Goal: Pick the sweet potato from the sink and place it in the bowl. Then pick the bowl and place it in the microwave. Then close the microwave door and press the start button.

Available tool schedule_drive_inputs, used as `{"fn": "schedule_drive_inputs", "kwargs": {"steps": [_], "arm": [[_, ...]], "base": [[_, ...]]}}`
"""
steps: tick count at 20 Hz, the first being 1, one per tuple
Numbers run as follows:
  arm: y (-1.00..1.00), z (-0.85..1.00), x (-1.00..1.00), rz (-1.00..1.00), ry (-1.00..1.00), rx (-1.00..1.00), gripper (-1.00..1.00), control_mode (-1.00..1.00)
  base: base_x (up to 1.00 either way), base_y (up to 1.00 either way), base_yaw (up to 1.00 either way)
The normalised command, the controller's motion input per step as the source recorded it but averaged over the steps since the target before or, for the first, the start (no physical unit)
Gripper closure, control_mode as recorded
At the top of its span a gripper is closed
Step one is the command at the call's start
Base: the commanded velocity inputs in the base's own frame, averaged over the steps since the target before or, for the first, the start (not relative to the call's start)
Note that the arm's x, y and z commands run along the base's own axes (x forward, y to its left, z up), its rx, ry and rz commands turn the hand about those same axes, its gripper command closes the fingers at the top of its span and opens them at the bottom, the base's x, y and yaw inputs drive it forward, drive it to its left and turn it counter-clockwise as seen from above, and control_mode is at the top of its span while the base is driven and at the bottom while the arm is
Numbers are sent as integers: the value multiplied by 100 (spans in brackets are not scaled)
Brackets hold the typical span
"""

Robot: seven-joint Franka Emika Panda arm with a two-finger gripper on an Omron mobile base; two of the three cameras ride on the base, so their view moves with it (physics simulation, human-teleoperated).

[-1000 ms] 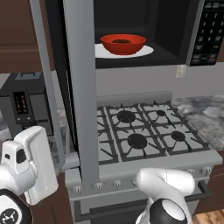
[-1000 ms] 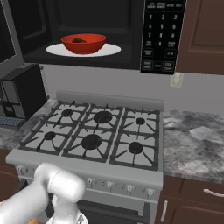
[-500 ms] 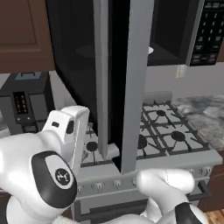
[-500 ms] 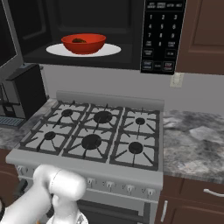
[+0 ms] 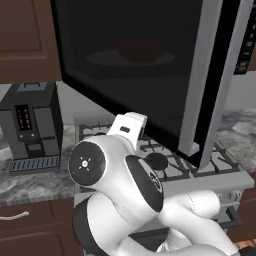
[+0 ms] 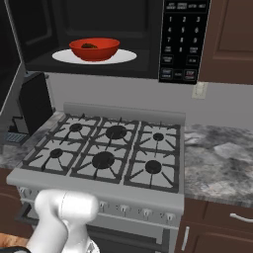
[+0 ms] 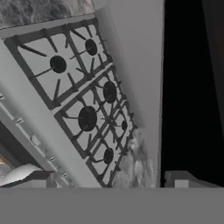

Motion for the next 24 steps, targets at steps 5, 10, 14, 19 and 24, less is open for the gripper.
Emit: {"fn": "schedule_drive_inputs", "kwargs": {"steps": [5, 10, 14, 19, 24], "arm": [[-78, 25, 45, 25, 0, 0, -100, -100], [-84, 41, 76, 27, 0, 0, -100, -100], [-77, 24, 88, 27, 0, 0, -100, -100], [-74, 26, 92, 27, 0, 0, -100, -100], [-78, 46, 74, 25, -4, 0, -100, -100]], "base": [[0, 0, 0], [0, 0, 0], [0, 0, 0], [0, 0, 0], [0, 0, 0]]}}
